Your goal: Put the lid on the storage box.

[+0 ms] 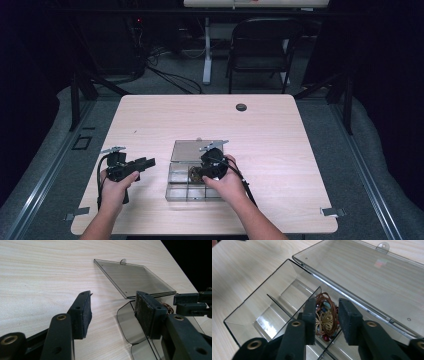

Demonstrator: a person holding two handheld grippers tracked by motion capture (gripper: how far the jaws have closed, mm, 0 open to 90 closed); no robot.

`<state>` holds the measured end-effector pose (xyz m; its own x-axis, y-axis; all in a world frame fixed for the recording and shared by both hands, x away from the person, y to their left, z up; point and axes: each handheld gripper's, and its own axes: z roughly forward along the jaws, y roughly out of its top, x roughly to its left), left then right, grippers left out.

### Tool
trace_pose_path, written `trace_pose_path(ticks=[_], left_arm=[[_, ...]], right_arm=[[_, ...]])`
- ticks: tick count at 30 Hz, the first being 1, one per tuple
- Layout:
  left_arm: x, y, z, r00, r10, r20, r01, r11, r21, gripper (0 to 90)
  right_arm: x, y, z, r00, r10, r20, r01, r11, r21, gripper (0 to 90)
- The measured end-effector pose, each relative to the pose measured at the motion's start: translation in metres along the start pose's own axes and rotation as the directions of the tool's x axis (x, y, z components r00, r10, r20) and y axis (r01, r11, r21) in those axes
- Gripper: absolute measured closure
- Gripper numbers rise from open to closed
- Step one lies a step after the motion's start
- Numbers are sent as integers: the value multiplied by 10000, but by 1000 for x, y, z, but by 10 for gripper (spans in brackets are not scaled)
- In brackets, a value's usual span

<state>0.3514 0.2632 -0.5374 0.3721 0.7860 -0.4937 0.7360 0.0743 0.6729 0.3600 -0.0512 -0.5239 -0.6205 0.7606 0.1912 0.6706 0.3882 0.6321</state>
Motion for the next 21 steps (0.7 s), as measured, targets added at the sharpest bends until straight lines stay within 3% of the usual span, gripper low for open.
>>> trace_pose_path(ticks=[10, 15, 21], left_arm=[[-2, -1, 2, 9999, 116, -65, -115, 9999, 115, 477], [-3, 0, 3, 9994, 249, -220, -247, 9997, 72, 475], [-5, 2, 6, 9983, 541, -204, -536, 9983, 221, 464]], right_arm=[[-10, 3, -7, 10000, 52, 12, -52, 9995, -298, 490], [-16, 2, -9, 9997, 221, -115, -225, 9990, -394, 456], [-19, 1, -13, 9993, -151, -334, 139, 9992, -366, 436]])
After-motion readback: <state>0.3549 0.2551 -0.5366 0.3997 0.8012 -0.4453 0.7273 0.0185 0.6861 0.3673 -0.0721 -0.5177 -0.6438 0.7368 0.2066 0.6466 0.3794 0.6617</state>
